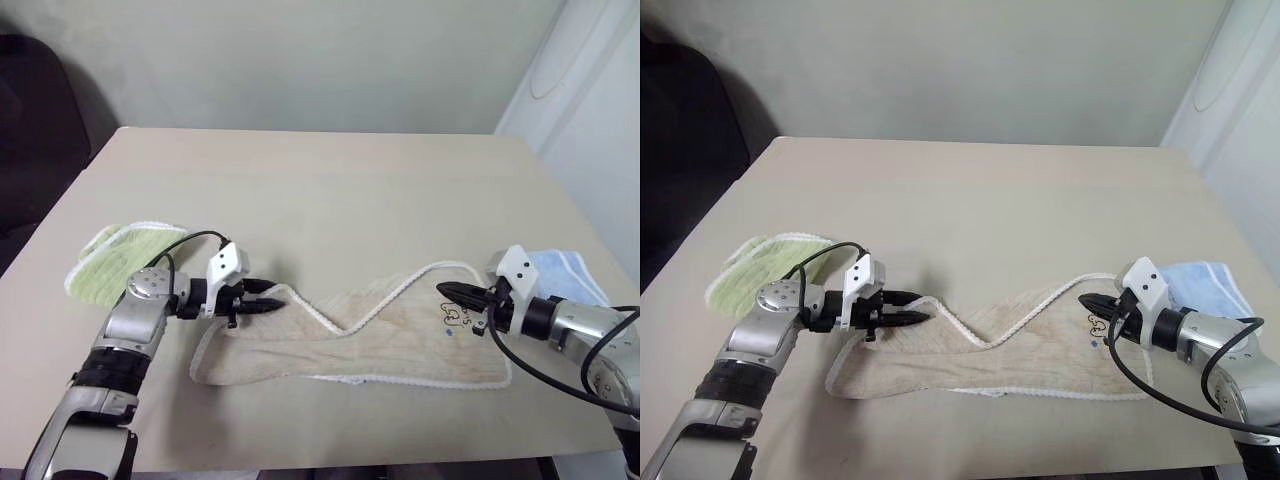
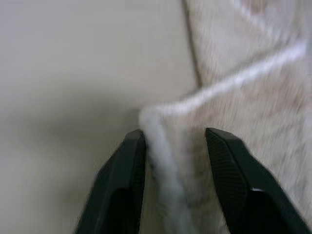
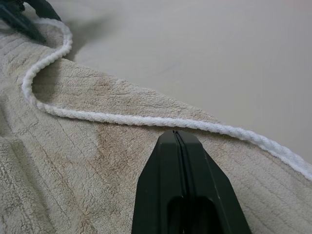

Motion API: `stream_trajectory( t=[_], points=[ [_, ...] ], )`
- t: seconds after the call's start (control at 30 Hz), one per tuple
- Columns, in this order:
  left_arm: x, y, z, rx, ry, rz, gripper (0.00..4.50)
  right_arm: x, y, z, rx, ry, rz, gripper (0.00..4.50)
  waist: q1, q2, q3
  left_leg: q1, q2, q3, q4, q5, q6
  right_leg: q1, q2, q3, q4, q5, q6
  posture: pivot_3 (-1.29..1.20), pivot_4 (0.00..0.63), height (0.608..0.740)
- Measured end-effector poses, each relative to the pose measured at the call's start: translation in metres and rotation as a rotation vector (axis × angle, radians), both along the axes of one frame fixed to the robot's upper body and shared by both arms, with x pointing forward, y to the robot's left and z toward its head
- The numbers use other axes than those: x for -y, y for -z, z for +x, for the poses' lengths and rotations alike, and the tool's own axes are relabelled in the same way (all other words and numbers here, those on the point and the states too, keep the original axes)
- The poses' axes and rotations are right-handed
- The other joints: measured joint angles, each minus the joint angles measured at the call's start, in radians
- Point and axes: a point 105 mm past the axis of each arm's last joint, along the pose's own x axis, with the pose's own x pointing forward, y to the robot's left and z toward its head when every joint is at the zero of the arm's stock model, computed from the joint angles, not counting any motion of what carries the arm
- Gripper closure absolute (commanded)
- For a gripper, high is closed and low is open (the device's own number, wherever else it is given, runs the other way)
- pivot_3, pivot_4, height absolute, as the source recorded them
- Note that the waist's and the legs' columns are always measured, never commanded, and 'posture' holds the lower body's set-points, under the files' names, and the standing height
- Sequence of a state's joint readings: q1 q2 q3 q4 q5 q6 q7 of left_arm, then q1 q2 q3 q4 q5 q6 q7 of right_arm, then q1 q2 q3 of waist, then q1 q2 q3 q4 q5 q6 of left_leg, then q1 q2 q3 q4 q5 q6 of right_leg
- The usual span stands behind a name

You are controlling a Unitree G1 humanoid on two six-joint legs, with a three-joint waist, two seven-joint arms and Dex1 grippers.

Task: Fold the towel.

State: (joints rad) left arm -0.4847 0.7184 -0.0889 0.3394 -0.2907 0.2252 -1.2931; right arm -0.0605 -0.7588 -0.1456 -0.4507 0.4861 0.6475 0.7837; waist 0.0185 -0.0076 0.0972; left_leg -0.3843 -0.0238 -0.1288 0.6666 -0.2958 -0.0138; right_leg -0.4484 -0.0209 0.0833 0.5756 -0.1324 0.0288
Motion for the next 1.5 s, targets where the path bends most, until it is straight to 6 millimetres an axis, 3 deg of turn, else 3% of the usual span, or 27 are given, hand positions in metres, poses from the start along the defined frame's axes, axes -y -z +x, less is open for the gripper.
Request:
stream_trajectory(
  t=[0.07,0.27,0.37,0.5,0.73,0.8,0.83,1.0,1.3,1.4,1.5],
  points=[
    [-0.001,-0.003,0.001,0.004,0.000,-0.011,4.45,0.000,0.000,0.000,-0.001,0.000,0.000,4.50,0.000,0.000,0.000,0.000,0.000,0.000,0.000,0.000,0.000,0.000,0.000,0.000,0.000,0.000,0.000,0.00,0.150,0.740],
    [-0.003,-0.005,-0.002,-0.007,-0.004,-0.047,4.48,0.004,0.000,0.002,0.010,0.009,-0.018,4.50,0.000,0.000,0.000,0.000,0.000,0.000,0.000,0.002,0.002,0.000,0.000,0.000,0.000,-0.003,0.005,0.00,0.150,0.740],
    [-0.005,-0.004,-0.006,-0.014,-0.008,-0.053,4.48,0.014,-0.002,0.015,0.028,0.048,-0.045,4.50,0.000,0.000,0.000,0.000,0.000,0.000,0.000,0.002,0.002,0.000,0.000,0.000,0.000,-0.003,0.005,0.00,0.150,0.740],
    [-0.004,-0.010,-0.009,-0.009,-0.019,-0.083,4.50,0.035,-0.002,0.040,0.017,0.132,-0.092,3.25,-0.001,0.000,0.000,0.000,0.000,0.000,0.000,0.002,0.002,0.000,0.000,0.000,0.000,-0.001,0.006,0.00,0.150,0.740],
    [-0.004,-0.021,-0.008,0.043,-0.053,-0.099,4.50,0.054,0.013,0.072,-0.068,0.166,-0.167,0.76,0.001,0.000,0.000,0.001,0.000,0.000,-0.001,0.003,0.004,0.000,0.000,0.000,0.000,0.002,0.002,0.00,0.150,0.740],
    [-0.004,-0.021,-0.007,0.047,-0.066,-0.105,4.50,0.059,0.016,0.083,-0.078,0.179,-0.197,0.13,0.001,0.000,0.000,0.001,0.000,0.000,-0.001,0.003,0.005,0.000,0.000,0.000,-0.001,0.003,0.002,0.00,0.150,0.740],
    [-0.003,-0.022,-0.007,0.051,-0.067,-0.109,4.50,0.063,0.017,0.088,-0.084,0.191,-0.209,0.06,0.001,0.000,0.001,0.001,0.000,0.000,-0.001,0.003,0.005,0.000,0.000,0.000,-0.001,0.004,0.002,0.00,0.150,0.740],
    [0.002,-0.025,-0.008,0.064,-0.071,-0.129,4.50,0.073,0.026,0.102,-0.138,0.217,-0.227,0.06,0.003,0.000,0.001,0.001,0.001,-0.001,-0.001,0.003,0.005,0.000,0.000,0.000,-0.001,0.005,0.002,0.00,0.150,0.740],
    [0.001,-0.024,-0.008,0.070,-0.090,-0.133,4.50,0.074,0.035,0.103,-0.225,0.199,-0.186,0.06,0.003,0.001,0.001,0.001,0.000,-0.001,-0.001,0.003,0.004,0.000,0.000,0.000,-0.001,0.006,0.001,0.00,0.150,0.740],
    [0.001,-0.024,-0.008,0.071,-0.091,-0.133,4.50,0.071,0.038,0.104,-0.240,0.189,-0.173,0.61,0.003,0.001,0.001,0.001,0.000,-0.001,-0.001,0.003,0.004,0.000,0.000,0.000,-0.001,0.006,0.000,0.00,0.150,0.740],
    [0.001,-0.024,-0.008,0.071,-0.092,-0.133,4.50,0.069,0.039,0.103,-0.248,0.175,-0.174,1.69,0.003,0.001,0.001,0.001,0.000,-0.001,-0.001,0.003,0.004,0.000,-0.001,0.000,-0.001,0.006,0.000,0.00,0.150,0.740]
  ],
)
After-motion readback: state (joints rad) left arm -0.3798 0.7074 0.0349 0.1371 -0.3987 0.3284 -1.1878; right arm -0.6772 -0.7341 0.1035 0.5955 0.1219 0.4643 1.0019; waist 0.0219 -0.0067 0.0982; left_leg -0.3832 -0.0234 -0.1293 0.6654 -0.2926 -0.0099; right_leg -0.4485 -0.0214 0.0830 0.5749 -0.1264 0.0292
